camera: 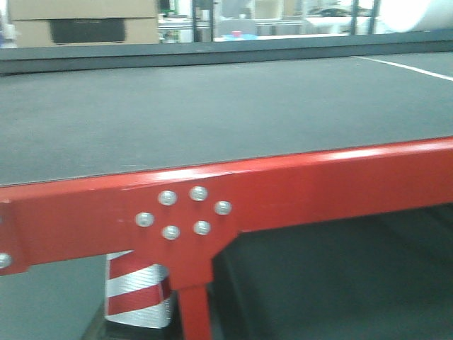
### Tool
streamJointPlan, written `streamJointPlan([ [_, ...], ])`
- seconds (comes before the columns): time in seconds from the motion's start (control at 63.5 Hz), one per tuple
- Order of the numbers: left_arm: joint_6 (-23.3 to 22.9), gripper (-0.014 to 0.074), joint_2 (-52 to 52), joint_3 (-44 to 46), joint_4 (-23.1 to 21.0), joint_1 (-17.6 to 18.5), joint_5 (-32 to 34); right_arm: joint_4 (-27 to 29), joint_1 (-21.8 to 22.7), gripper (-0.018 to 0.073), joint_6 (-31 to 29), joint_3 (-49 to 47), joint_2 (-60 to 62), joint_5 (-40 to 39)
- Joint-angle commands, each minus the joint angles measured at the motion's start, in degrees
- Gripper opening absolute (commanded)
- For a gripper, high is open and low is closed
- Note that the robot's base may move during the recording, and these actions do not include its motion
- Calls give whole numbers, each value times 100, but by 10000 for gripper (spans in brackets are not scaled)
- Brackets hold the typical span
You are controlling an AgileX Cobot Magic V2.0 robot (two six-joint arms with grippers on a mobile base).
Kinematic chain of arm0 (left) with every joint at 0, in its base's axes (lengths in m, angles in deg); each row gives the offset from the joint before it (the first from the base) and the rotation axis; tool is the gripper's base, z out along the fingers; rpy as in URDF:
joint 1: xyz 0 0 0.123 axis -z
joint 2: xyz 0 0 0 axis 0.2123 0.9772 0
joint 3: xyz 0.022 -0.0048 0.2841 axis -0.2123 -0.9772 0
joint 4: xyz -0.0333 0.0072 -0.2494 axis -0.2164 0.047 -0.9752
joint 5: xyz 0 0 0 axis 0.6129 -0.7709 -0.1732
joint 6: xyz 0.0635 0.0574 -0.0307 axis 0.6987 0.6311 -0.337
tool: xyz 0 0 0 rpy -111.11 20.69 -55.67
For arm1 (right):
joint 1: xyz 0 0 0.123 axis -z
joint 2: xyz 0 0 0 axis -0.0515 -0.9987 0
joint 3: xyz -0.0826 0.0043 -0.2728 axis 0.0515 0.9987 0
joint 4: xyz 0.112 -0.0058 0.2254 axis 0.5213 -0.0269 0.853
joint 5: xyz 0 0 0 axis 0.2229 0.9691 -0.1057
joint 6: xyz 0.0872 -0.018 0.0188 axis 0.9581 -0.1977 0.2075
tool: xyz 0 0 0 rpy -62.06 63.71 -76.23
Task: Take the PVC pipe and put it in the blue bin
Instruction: 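Drive the base away from the table holding the pipe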
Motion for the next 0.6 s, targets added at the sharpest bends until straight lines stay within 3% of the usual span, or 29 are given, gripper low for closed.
streamJointPlan([
  [0.0, -44, -111, -37, -2, -55, -25, 176, -17, 0, -169, -22, 4, 22, -139],
  [0.582, -44, -111, -37, -2, -55, -25, 176, -17, 0, -169, -22, 4, 22, -139],
])
